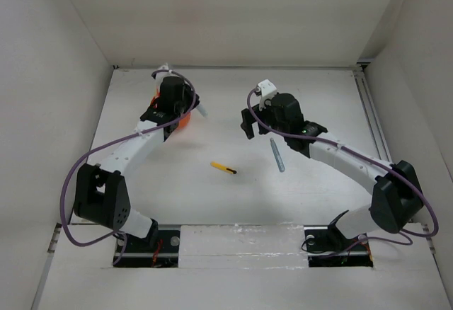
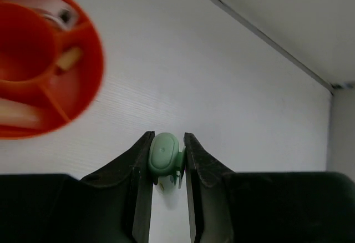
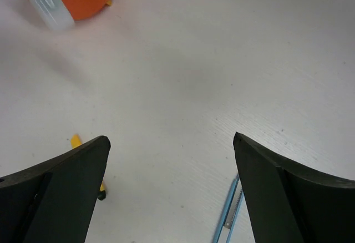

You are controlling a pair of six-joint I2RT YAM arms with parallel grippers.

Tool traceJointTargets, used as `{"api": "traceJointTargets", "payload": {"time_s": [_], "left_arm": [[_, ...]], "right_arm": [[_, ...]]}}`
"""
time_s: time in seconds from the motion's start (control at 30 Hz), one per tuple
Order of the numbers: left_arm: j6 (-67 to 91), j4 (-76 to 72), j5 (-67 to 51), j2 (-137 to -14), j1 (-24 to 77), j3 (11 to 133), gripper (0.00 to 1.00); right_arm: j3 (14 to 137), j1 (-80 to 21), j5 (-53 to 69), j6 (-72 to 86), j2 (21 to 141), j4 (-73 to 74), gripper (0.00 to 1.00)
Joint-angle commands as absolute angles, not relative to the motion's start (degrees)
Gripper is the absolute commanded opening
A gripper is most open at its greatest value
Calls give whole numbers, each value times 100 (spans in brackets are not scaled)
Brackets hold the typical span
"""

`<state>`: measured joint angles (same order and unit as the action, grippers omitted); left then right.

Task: Sort the stationery into containers
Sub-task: Place the stationery into the container

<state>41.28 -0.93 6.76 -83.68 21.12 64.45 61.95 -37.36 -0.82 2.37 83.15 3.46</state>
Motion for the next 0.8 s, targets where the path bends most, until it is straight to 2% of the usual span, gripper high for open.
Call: {"api": "traceJointTargets", "payload": {"time_s": [0.0, 0.17, 0.4, 0.77], "left_arm": [[4034, 281, 2720, -8051, 1986, 6732, 0], [4263, 229, 3847, -7946, 1986, 6469, 0], [4333, -412, 4796, -7717, 1986, 6021, 0], [3806, -1625, 5212, -7919, 1986, 5616, 0]], "right_arm": [[5977, -3630, -18, 79, 8068, 185, 99], [5854, -3568, 210, 18, 8016, 237, 99], [5854, -3568, 334, -35, 8068, 237, 99], [5959, -3516, 544, -88, 8244, 185, 99]]}}
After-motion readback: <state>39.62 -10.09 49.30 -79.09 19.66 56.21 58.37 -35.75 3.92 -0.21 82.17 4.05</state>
